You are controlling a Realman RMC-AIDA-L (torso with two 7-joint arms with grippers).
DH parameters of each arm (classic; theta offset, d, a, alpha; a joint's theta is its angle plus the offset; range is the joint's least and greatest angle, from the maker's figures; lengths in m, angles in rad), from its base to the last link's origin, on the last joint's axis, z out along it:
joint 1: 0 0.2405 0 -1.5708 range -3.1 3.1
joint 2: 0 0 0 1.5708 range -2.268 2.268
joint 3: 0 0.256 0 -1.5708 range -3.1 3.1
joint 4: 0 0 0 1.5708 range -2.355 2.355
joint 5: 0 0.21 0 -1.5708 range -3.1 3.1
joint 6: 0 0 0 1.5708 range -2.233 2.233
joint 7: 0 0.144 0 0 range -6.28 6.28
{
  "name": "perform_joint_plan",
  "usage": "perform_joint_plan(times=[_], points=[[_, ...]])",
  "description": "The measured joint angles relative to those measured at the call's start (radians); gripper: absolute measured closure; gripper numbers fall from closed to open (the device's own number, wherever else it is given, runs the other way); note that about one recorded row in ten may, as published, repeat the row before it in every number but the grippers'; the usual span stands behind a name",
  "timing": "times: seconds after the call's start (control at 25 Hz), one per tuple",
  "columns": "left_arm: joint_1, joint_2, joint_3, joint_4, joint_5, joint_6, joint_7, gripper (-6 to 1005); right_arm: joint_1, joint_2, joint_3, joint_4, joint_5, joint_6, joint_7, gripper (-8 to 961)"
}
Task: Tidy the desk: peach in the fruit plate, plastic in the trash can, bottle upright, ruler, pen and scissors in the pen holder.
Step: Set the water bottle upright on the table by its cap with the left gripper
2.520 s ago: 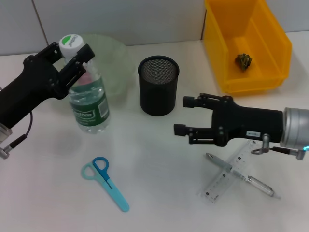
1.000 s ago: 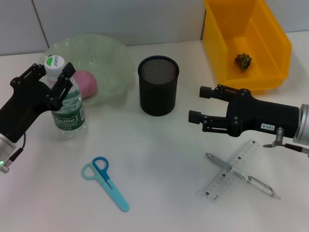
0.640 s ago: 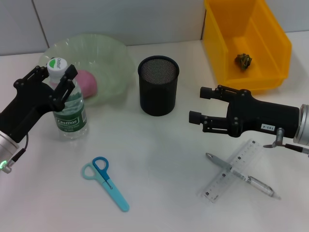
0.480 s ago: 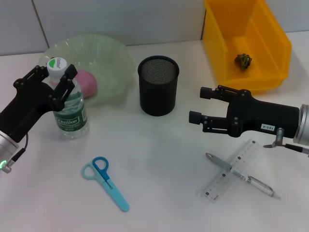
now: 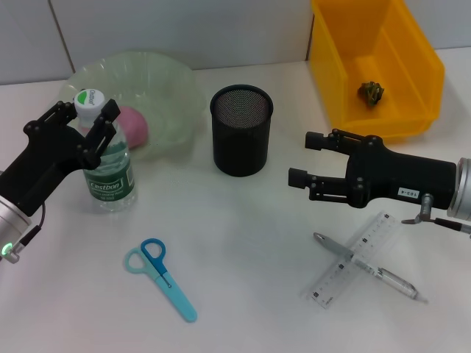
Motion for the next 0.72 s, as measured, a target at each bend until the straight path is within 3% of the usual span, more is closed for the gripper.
perform_joint_plan(times=[0.24, 0.44, 0.64, 0.72], points=[[0.001, 0.000, 0.001, 0.000, 0.005, 0.001, -0.002, 556, 0.000, 0.000, 0.000, -0.001, 0.000, -0.001, 0.008, 133], [0.005, 0.000, 0.002, 0.000, 0.007, 0.007, -0.004, 485, 0.002, 0.000, 0.000, -0.001, 0.000, -0.004, 0.009, 134], [0.011, 0.001, 0.002, 0.000, 0.007, 0.026, -0.005, 295, 0.002, 0.000, 0.000, -0.001, 0.000, -0.004, 0.009, 134], [0.018, 0.003, 0.002, 0.001, 0.007, 0.043, -0.014, 296, 0.002, 0.000, 0.000, -0.001, 0.000, -0.003, 0.008, 134]])
